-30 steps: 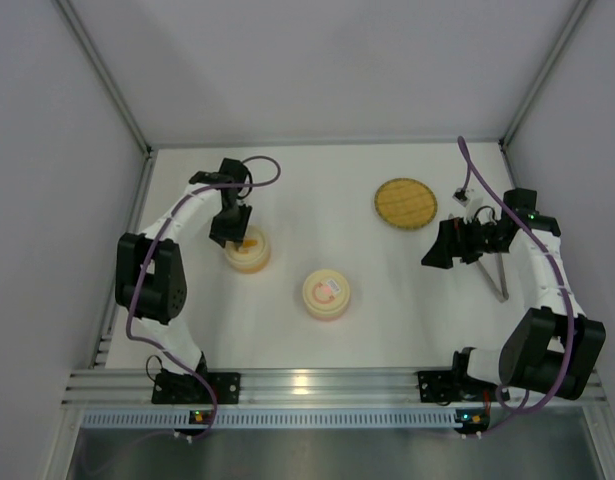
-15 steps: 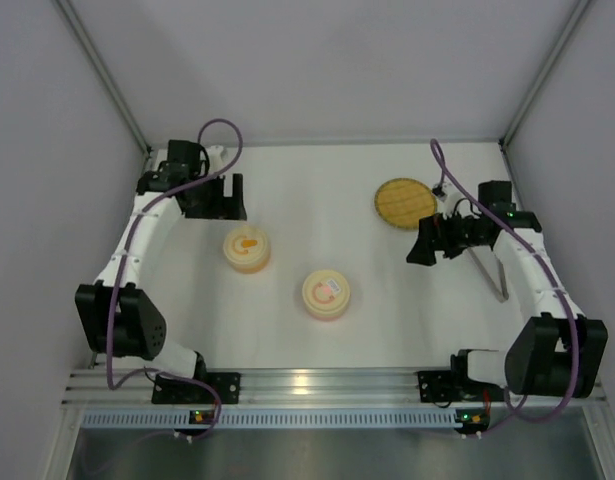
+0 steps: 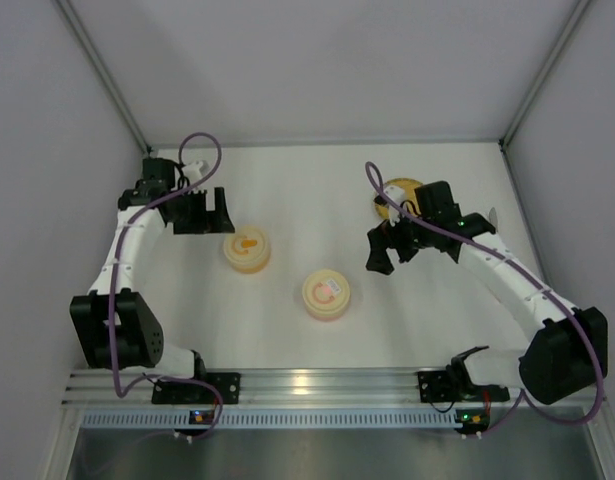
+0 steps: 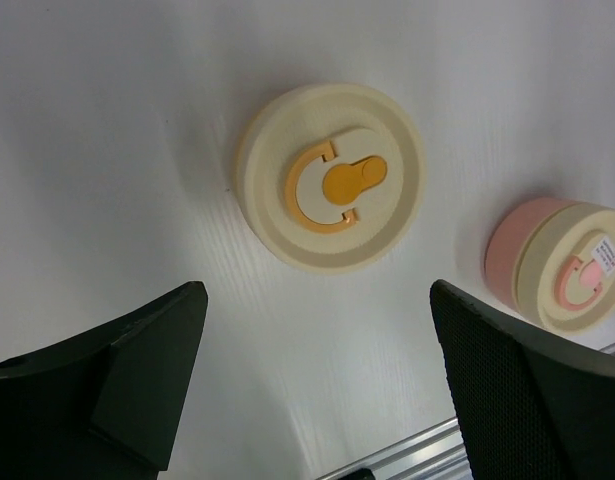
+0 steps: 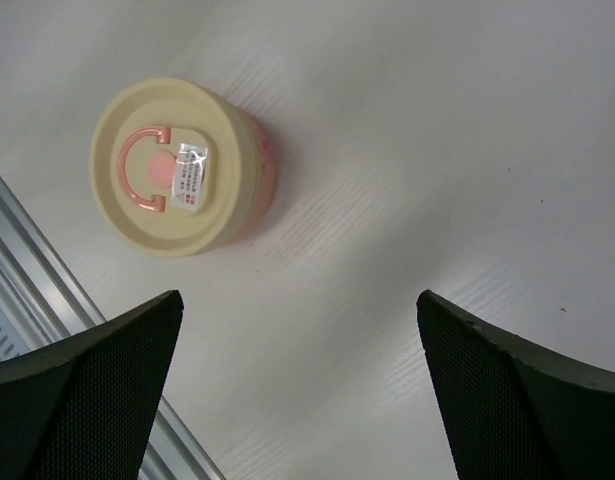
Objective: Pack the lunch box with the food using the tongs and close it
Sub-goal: Move the packing box to the center of the board.
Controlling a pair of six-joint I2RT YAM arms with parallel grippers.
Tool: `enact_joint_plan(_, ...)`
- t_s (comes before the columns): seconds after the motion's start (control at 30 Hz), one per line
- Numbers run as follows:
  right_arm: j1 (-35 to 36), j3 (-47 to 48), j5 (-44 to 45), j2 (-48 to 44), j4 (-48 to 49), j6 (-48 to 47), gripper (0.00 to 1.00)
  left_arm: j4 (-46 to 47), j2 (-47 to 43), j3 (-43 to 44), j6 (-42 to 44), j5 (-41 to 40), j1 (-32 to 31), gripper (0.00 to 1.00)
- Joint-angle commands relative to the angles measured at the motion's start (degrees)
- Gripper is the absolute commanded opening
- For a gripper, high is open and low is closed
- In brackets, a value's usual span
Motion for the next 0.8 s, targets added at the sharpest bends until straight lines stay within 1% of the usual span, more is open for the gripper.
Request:
enact_joint_plan(0.0, 2.51, -0.99, 1.38, -0.92, 3.83, 0.50, 0.99, 0.75, 1.05, 1.91, 2.42, -2.75, 0.38, 0.98)
enact_joint_plan(0.03, 2.42, -1.08, 1.55, -0.92, 3.92, 0.50, 0.99, 1.27, 3.50, 3.31, 2.16, -2.67, 0.38, 0.98)
enact_joint_plan(0.1, 2.42, -0.73, 1.64, -0.92, 3.39, 0.24, 0.99, 3.54, 5.45, 4.20, 1.28, -2.58, 0.38, 0.96)
enact_joint_plan(0.13, 2.51, -0.47, 1.55, -0.83, 3.04, 0.24, 0.99, 6.17, 7.90, 5.07, 1.10, -2.41, 0.38, 0.95)
enact_joint_plan(0.2, 2.42, -0.38, 1.64, -1.10, 2.78, 0.06, 0.99, 6.37, 11.33, 7.27, 2.06, -1.36, 0.38, 0.93)
enact_joint_plan(0.23, 2.51, -0.29, 1.81, -1.36, 2.60, -0.03, 0.99, 4.89, 13.35, 10.06, 2.67, 0.91, 0.38, 0.93)
enact_joint_plan(0.27, 2.51, -0.29, 1.73, -1.45, 2.25, -0.20, 0.99, 4.18, 17.11, 11.14, 4.77, 2.67, 0.38, 0.91)
enact_joint_plan(0.33, 2.51, -0.46, 1.99, -1.80, 1.90, -0.38, 0.99, 3.21, 20.04, 12.72, 6.71, 8.10, 0.38, 0.86)
enact_joint_plan(0.37, 2.51, -0.55, 1.99, -1.97, 1.64, -0.55, 1.00, 2.68, 22.31, 13.95, 7.68, 8.84, 0.30, 0.84)
enact_joint_plan(0.43, 2.42, -0.73, 2.08, -2.06, 1.37, -0.73, 0.99, 2.07, 24.26, 14.92, 8.83, 10.24, 0.29, 0.79)
enact_joint_plan(0.53, 2.25, -0.90, 2.34, -2.24, 1.37, -0.64, 0.99, 0.49, 27.43, 16.68, 10.58, 10.86, -0.06, 0.75)
enact_joint_plan(0.57, 1.99, -0.82, 2.34, -2.07, 1.37, -0.56, 0.99, 0.22, 28.13, 16.95, 10.94, 10.78, -0.14, 0.73)
enact_joint_plan(0.63, 1.72, -0.73, 2.25, -1.89, 1.37, -0.47, 0.99, 0.48, 29.54, 16.95, 10.94, 10.69, -0.14, 0.70)
enact_joint_plan(0.67, 1.37, -0.55, 2.17, -1.71, 1.37, -0.47, 0.99, 0.57, 29.98, 16.95, 11.12, 10.69, -0.32, 0.66)
enact_joint_plan(0.77, 1.02, -0.20, 2.08, -1.54, 1.11, -0.47, 1.00, 0.31, 30.78, 15.90, 12.08, 10.60, -1.02, 0.61)
